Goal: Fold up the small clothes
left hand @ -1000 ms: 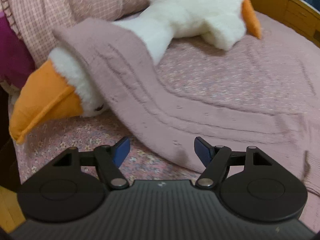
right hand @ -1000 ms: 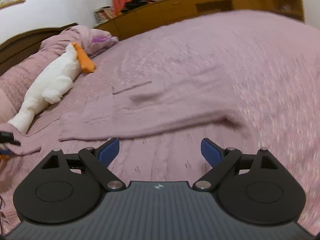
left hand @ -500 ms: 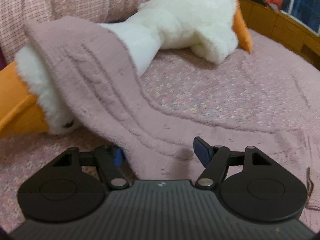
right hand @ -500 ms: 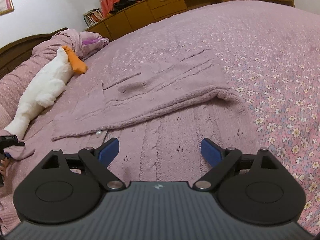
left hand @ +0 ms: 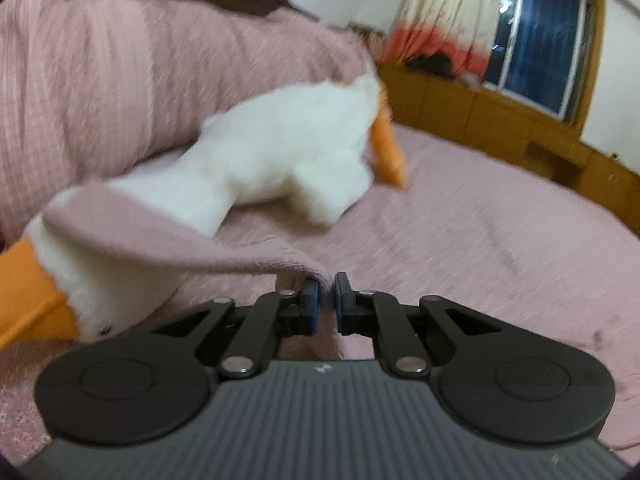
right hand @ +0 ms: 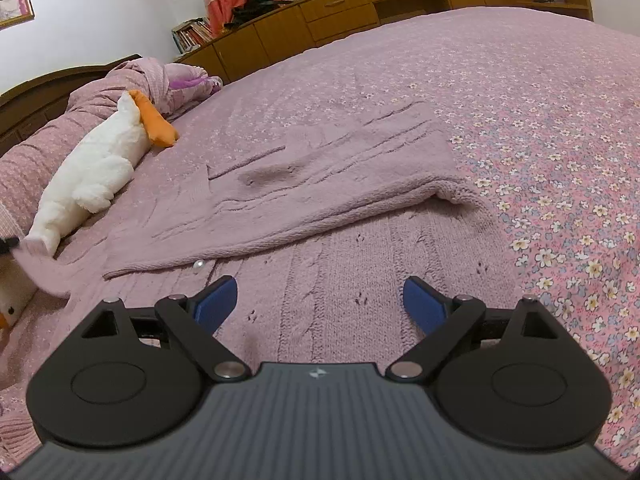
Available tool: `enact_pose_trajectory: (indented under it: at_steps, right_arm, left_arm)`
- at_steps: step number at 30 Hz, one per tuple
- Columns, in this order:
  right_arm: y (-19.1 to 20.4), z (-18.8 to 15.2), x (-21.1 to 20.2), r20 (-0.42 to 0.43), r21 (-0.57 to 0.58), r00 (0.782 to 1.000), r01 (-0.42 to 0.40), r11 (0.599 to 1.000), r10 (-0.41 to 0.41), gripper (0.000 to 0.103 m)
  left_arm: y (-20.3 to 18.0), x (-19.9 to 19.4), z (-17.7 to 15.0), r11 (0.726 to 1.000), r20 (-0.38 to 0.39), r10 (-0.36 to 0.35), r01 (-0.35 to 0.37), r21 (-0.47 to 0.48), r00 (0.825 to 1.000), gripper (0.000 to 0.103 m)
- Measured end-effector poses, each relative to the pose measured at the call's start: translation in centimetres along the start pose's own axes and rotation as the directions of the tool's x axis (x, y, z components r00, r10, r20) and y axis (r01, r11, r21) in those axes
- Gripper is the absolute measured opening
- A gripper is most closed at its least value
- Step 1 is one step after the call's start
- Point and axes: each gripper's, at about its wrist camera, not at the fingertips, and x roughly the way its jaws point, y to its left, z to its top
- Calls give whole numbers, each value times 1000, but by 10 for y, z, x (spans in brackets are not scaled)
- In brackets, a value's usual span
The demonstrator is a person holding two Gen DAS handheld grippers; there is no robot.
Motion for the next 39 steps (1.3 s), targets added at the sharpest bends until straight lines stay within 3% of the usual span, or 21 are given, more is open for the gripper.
enact_pose_trajectory:
  at_steps: [6,10,15,21,27,34,37,39]
  right_arm:
    - [-2,1,-2,6,10,1000,-8,1000,8,94]
    - [-7,1,-3,14,33,1000,-14,999,14,94]
    - [-13,2,-5,26,62,999,-23,998,22,94]
    - [-16,2,-5,33,76,999,-36,996,34,94]
    - [-19,2,-7,42,88,999,-38,995,34,94]
    - [-21,3,-6,42,101,999,-32,994,28,94]
    - [-20,3,-6,40,95,999,-27,995,24,94]
    - [-19,3,-6,40,95,999,-27,995,23,94]
  left_arm:
    - [-47,-24,13,992,58,-125,124,20,990,9]
    - [-79,-37,12,976,73,-219,219,5,973,9]
    - [-131,-44,3,954,64,-294,288,89,954,9]
    - [-188,-36,-30,917,-23,-374,373,142,927,9]
    - [-227,-23,-69,887,-103,-410,423,187,906,9]
    - [-250,-4,-104,852,-246,-413,467,234,877,11]
    - [-252,5,-114,855,-313,-388,466,230,867,11]
    - [-253,7,-120,862,-347,-365,454,225,864,20]
